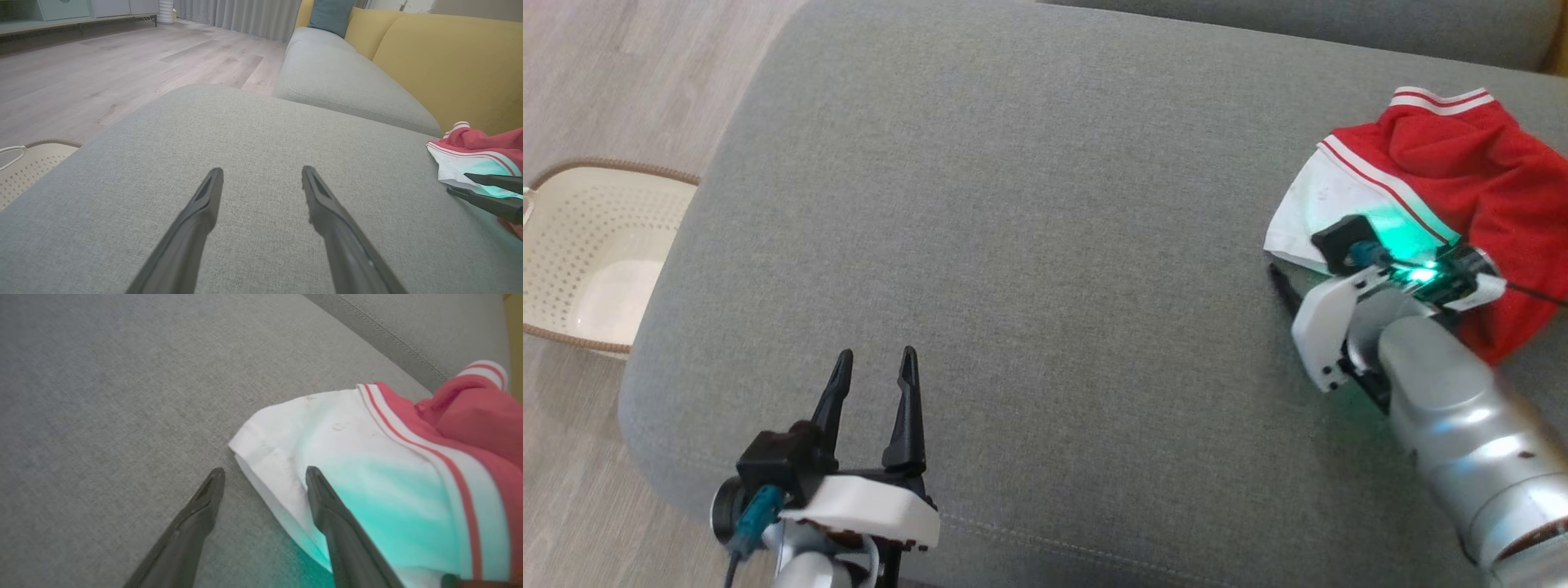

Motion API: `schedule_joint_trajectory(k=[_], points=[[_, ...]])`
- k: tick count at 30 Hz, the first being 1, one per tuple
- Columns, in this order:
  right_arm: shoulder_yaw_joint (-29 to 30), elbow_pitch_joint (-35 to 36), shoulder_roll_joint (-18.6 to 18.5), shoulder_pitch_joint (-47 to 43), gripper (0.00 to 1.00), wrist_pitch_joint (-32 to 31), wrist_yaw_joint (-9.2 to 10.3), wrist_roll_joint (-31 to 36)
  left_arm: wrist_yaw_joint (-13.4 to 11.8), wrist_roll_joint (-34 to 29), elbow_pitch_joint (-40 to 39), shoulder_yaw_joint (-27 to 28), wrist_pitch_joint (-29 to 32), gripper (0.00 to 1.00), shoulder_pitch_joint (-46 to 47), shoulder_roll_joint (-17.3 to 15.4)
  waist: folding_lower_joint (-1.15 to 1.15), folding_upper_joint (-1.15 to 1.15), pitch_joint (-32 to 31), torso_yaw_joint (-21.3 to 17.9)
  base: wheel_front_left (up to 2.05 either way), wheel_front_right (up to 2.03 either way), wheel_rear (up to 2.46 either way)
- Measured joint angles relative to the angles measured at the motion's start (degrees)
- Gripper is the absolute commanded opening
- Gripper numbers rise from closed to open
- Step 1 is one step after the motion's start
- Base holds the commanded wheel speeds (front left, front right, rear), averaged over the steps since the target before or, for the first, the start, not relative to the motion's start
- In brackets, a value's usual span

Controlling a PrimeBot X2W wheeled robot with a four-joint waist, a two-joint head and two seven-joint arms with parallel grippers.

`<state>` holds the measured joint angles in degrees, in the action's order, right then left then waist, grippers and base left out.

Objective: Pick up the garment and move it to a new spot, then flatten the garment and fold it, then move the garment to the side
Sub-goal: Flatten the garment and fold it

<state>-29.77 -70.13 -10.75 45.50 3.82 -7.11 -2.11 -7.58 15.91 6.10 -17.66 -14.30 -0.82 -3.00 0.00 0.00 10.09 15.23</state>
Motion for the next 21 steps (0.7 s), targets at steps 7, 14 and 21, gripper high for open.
schedule_joint_trajectory(k=[7, 14, 21], points=[[0.02, -1.76, -1.45, 2.04, 0.22, -0.78, 0.0, -0.43, -0.07, 0.38, -0.01, -0.11, 0.0, 1.0, 0.01, 0.01, 0.0, 0.0, -0.11, 0.28, 0.0, 0.0, 0.0], [-0.32, -2.33, -0.47, 2.03, 0.0, 1.36, 0.0, -1.02, -0.07, 0.38, 0.03, -0.23, 0.0, 1.0, 0.0, 0.01, 0.0, 0.0, -0.79, -0.21, 0.0, 0.0, 0.0], [-6.84, 0.91, 5.64, 1.98, 0.0, 3.86, 0.0, -4.79, 0.0, 0.37, 0.32, -0.29, 0.0, 1.0, -0.06, 0.01, 0.0, 0.0, -1.79, -0.36, 0.0, 0.0, 0.0]])
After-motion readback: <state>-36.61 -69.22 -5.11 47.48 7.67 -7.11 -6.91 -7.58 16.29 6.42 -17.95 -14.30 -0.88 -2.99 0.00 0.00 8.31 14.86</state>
